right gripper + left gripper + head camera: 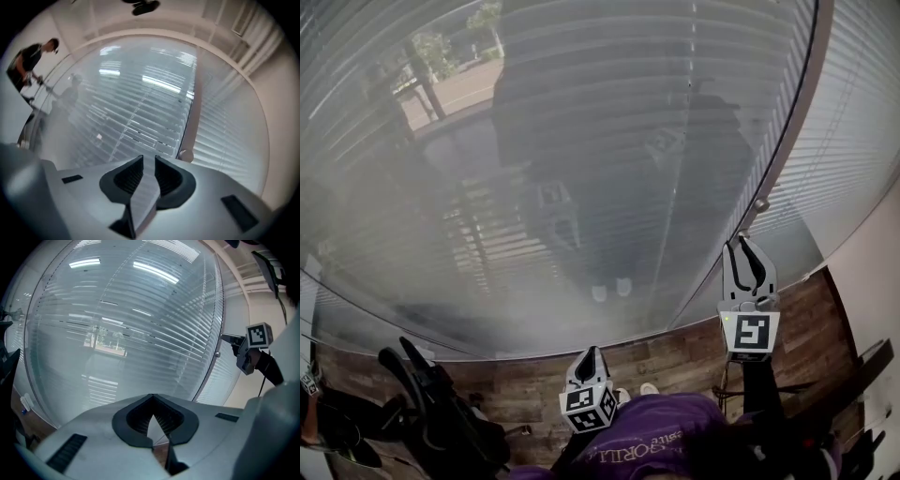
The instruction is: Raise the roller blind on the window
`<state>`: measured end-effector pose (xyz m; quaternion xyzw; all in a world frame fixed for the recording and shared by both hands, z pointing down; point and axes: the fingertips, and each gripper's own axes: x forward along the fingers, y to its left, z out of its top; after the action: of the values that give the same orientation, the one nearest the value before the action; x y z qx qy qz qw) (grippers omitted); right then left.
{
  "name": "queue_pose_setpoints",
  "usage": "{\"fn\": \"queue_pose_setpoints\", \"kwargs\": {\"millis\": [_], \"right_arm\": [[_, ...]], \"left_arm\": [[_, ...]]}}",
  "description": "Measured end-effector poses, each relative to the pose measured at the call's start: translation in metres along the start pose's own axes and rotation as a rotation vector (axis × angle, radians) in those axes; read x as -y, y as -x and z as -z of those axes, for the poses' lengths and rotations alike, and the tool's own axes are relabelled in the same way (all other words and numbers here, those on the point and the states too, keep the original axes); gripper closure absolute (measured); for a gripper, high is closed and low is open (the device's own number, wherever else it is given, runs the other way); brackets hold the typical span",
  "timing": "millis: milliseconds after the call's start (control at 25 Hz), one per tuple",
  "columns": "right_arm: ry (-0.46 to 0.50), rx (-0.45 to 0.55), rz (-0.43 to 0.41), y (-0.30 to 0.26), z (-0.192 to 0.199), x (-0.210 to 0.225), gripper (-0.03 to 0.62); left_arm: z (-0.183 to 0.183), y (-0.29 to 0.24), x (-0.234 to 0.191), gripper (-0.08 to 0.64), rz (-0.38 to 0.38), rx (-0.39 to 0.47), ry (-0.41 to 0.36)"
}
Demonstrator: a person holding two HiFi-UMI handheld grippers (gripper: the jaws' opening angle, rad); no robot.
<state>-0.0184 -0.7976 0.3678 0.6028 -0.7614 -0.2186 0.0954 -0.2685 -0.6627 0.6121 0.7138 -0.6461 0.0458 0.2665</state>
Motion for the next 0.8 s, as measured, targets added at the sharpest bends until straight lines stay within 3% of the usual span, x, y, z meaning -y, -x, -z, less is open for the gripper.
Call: {"fn": "queue_pose_setpoints", "kwargs": {"millis": [80, 400, 480, 800], "right_arm": [[-0.178, -0.019, -0.027, 0.002, 0.005, -0.007, 0.594], [-0.718, -0.099, -0.155, 0.005, 0.028, -0.054, 0.594], [-0.761, -0.115, -0.164, 0.006, 0.032, -0.060, 0.594], [-0.730, -0.126, -0.196, 0.006, 0.034, -0.071, 0.594]], "left_arm": [[-0.001, 0.000, 0.000, 0.560, -0.003, -0.003, 0.006], [0.003, 0.004, -0.003, 0.558, -0.010, -0.021, 0.012], [0.003, 0.005, -0.003, 0.560, -0.009, -0.023, 0.010], [0.000, 0.003, -0.005, 0.560, -0.014, -0.020, 0.009]]}}
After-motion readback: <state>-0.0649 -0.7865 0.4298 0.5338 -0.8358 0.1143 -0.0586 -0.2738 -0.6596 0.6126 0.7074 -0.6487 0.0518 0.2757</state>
